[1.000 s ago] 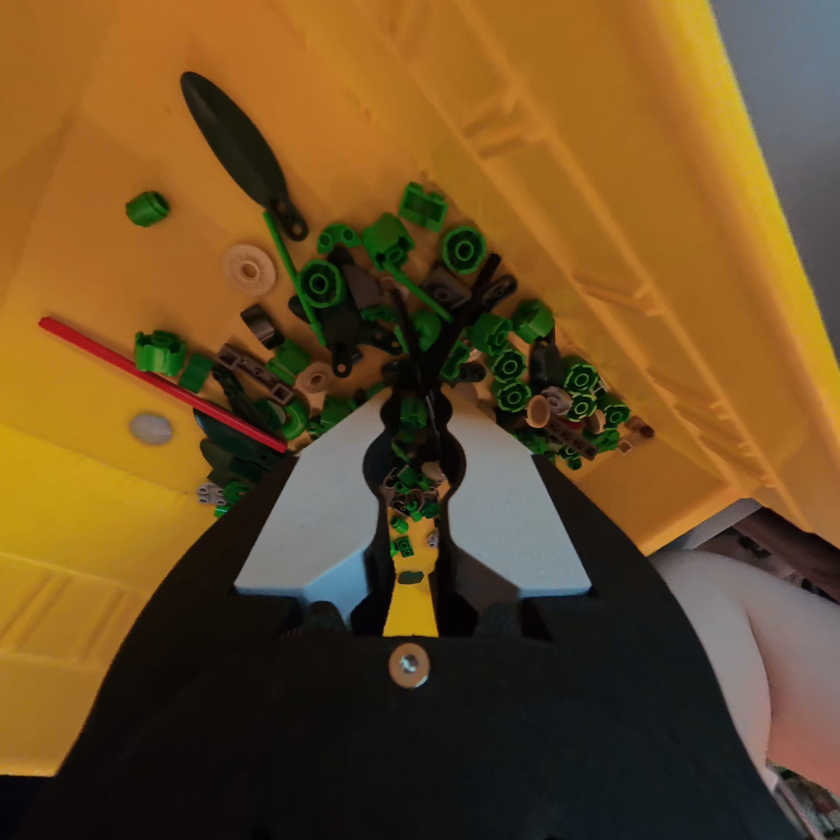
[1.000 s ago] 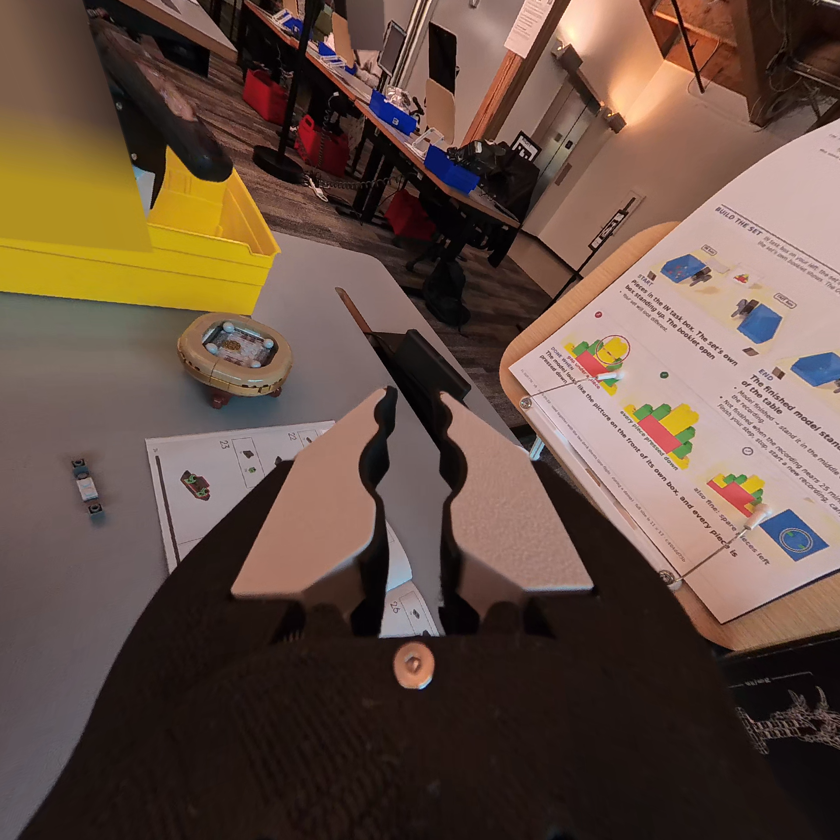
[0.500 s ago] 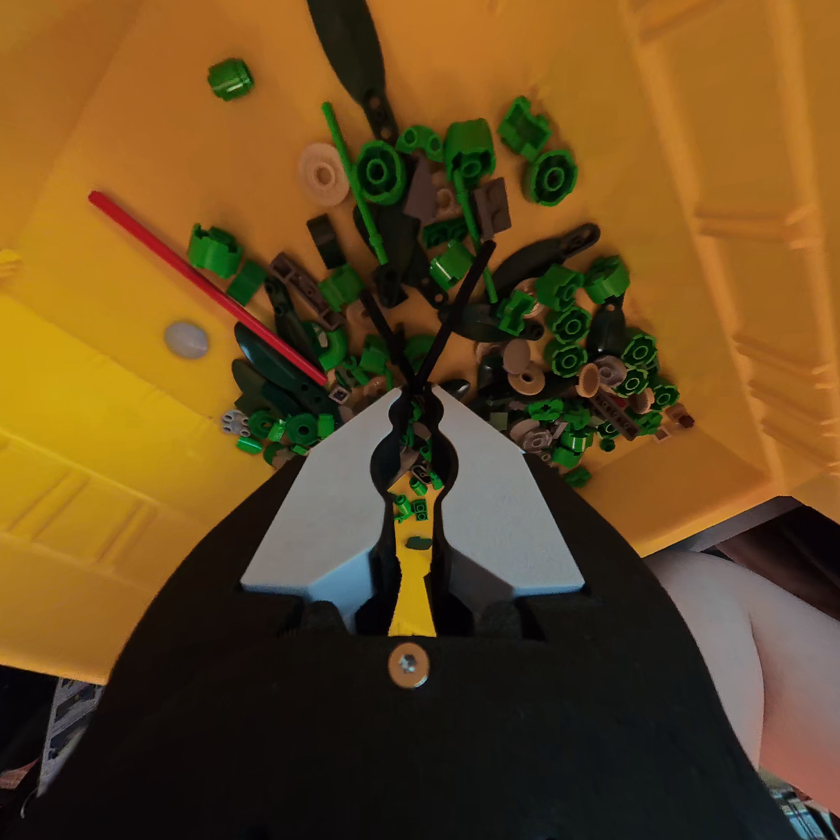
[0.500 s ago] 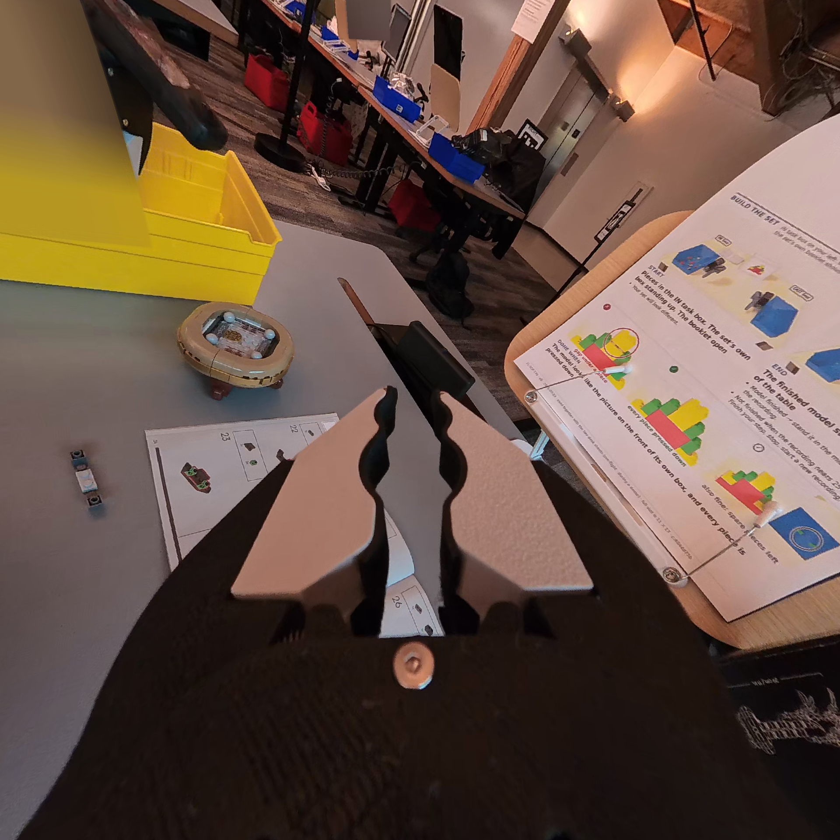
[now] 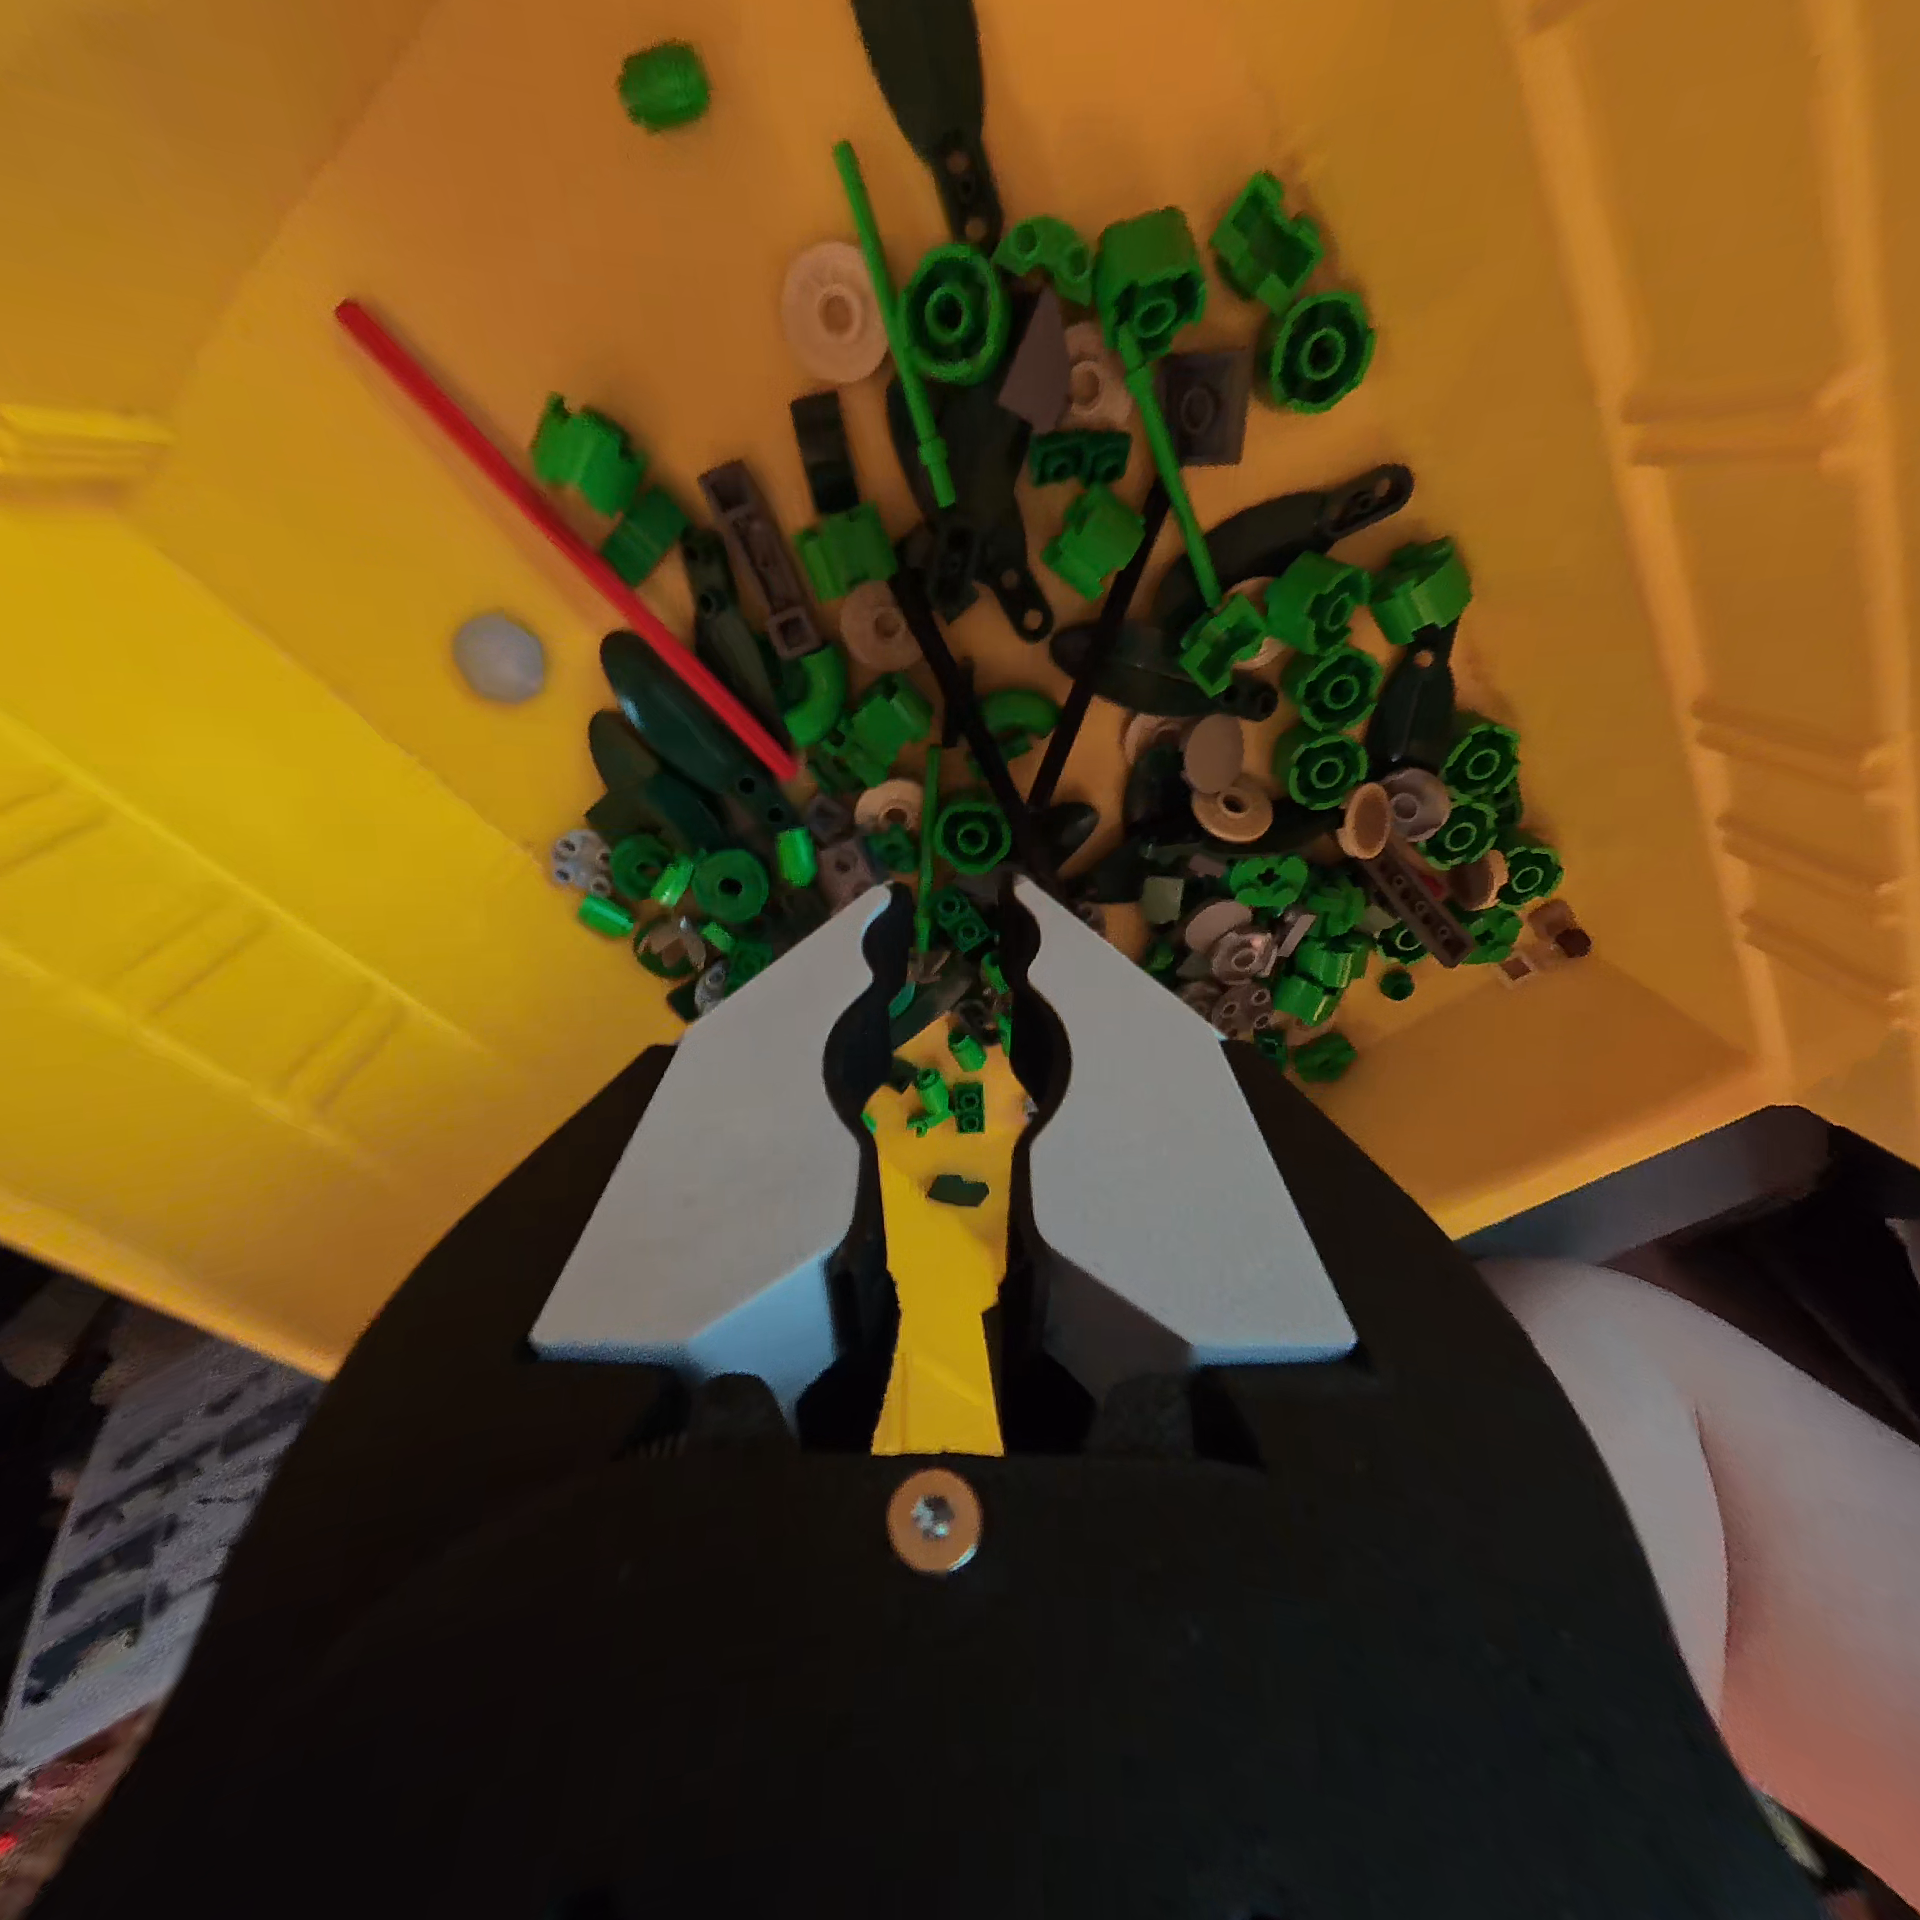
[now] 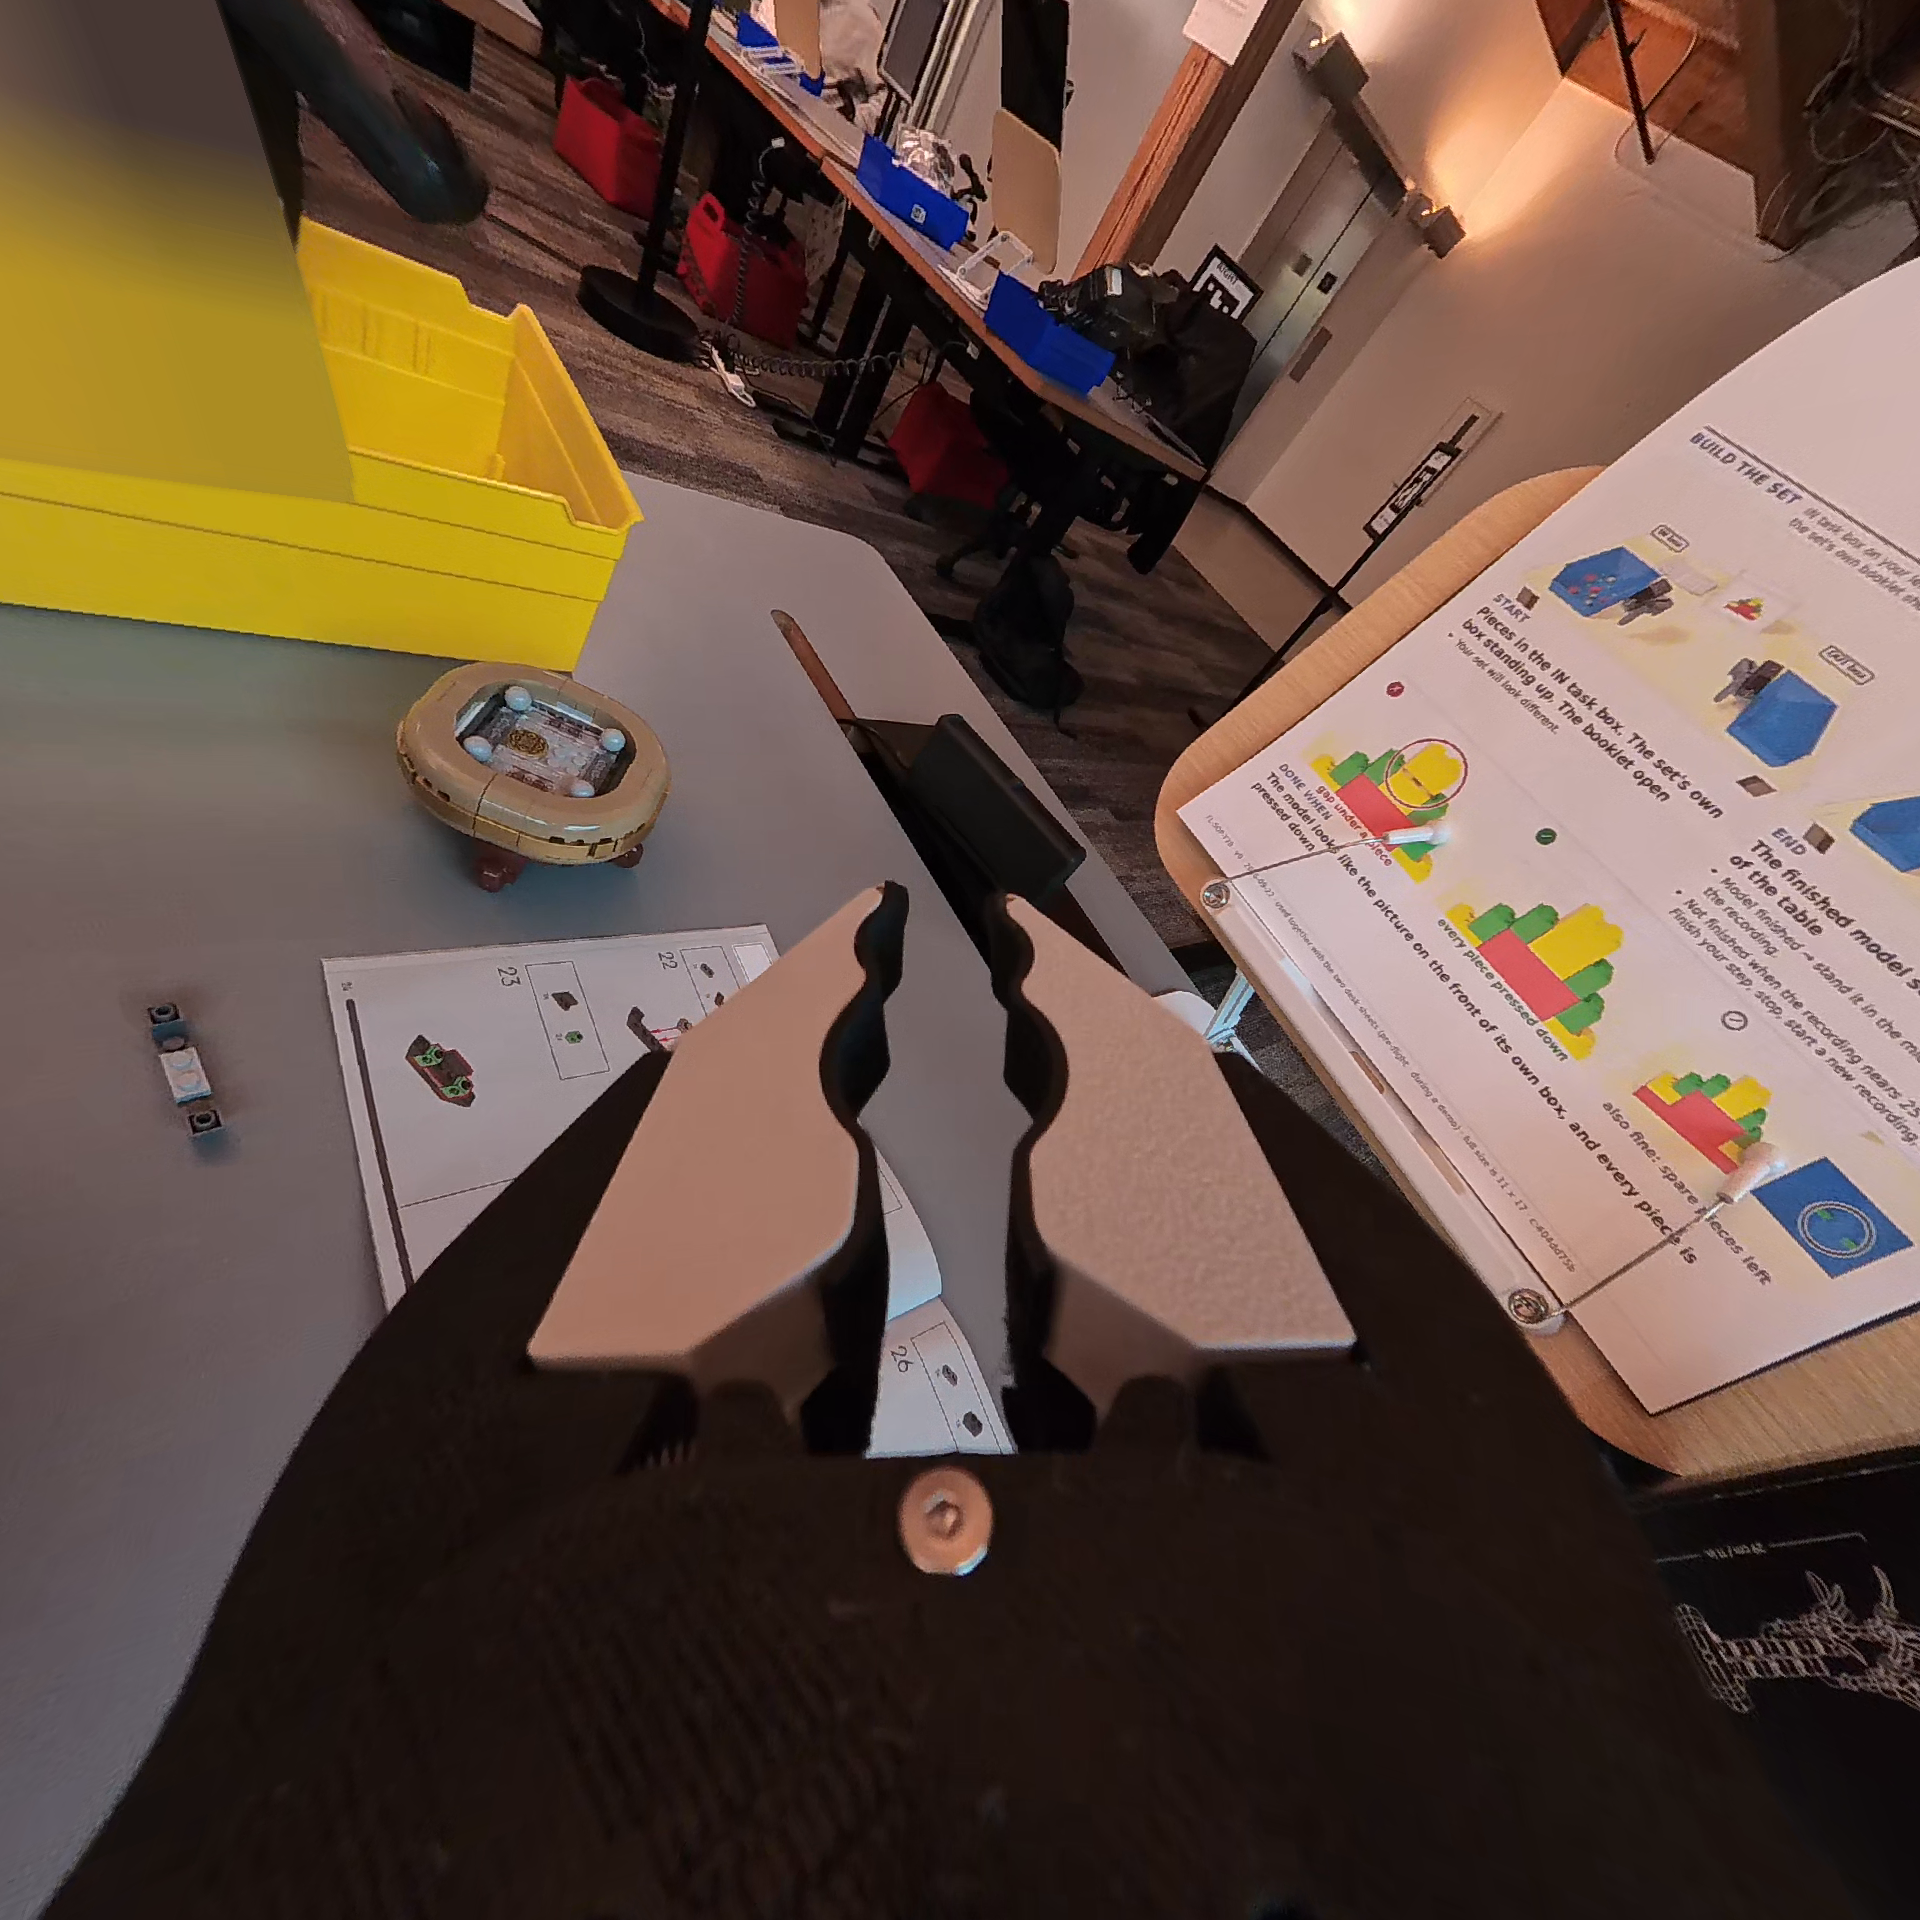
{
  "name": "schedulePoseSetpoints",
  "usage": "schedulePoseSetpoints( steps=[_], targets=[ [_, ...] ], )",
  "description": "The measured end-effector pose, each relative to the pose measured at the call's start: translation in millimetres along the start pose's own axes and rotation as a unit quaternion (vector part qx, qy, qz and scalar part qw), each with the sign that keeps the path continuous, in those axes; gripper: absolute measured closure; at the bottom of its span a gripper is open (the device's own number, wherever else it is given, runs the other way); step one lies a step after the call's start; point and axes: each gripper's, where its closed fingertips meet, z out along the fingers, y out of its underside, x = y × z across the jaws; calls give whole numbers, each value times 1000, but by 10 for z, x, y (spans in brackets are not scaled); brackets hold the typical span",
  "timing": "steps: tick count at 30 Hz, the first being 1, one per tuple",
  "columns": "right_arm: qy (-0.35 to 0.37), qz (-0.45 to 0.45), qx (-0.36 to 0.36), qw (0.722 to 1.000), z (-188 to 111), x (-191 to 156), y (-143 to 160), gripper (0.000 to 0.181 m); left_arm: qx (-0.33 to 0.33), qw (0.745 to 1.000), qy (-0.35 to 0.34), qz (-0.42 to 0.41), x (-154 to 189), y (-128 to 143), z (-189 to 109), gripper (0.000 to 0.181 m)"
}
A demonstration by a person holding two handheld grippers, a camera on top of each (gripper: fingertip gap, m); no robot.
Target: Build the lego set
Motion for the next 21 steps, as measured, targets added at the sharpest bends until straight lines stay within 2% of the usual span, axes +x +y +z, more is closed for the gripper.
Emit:
schedulePoseSetpoints(
  steps=[6,21],
  targets=[
    [-1,0,-1,1000,1,-1,3,167,-4,999,-17,-41,-127,128,-48,169],
    [-34,-8,-17,999,44,-119,67,166,-26,1000,-13,-2,25,47,0,172]
  ],
)
